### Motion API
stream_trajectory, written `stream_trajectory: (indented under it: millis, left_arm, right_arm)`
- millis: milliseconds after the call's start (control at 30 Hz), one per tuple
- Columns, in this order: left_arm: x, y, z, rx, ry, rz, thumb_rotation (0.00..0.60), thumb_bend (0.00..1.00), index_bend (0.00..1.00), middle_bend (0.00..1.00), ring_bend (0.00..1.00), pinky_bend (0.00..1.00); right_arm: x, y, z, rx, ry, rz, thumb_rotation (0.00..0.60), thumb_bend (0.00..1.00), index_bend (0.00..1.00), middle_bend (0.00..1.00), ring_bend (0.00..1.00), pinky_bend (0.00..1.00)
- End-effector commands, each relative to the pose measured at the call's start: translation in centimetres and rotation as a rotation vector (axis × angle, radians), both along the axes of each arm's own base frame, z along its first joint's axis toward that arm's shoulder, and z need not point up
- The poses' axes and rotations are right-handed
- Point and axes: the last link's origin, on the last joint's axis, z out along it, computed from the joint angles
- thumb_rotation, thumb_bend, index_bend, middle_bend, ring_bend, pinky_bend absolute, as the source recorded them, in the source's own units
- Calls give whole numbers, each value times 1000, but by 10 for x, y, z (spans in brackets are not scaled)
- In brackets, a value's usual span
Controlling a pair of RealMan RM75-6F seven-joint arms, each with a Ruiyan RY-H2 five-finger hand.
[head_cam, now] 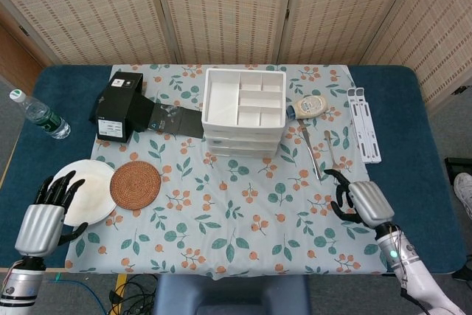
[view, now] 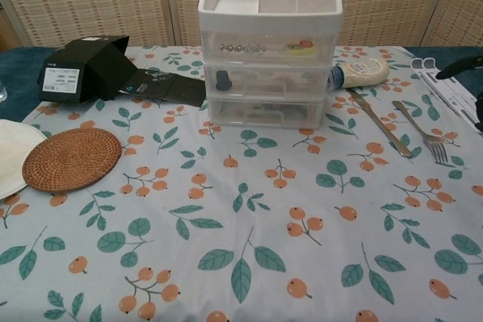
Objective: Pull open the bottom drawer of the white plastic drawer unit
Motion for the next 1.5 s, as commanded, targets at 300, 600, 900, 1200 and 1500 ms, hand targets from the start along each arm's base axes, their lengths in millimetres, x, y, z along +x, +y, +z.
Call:
stream_trajectory:
  millis: [300,600,900,1200,1500]
  left_arm:
    - [-1,-2,3,7,1,4,600,169,142,72,110,70]
    - [-3,-3,7,15,8,10,600,169,142,72,110,70]
    - [-7,-6,11,24,20,28,600,169,142,72,110,70]
    - [-8,-6,13,30,24,30,600,169,142,72,110,70]
    - [-11,-7,16,35,26,37,600,169,142,72,110,70]
  right_arm:
    - [52,-59,-62,271,-410,-174,600,525,149,799,900,981]
    - [78,-89,-95,354,-521,-230,600,570,131,812,925,992]
    - [101,-106,-130,397,-572,-251,600,586,44,811,927,992]
    - [117,-122,-147,398,-568,-237,600,587,38,810,927,992]
    - [131,-130,-159,413,-545,-221,600,587,38,803,927,992]
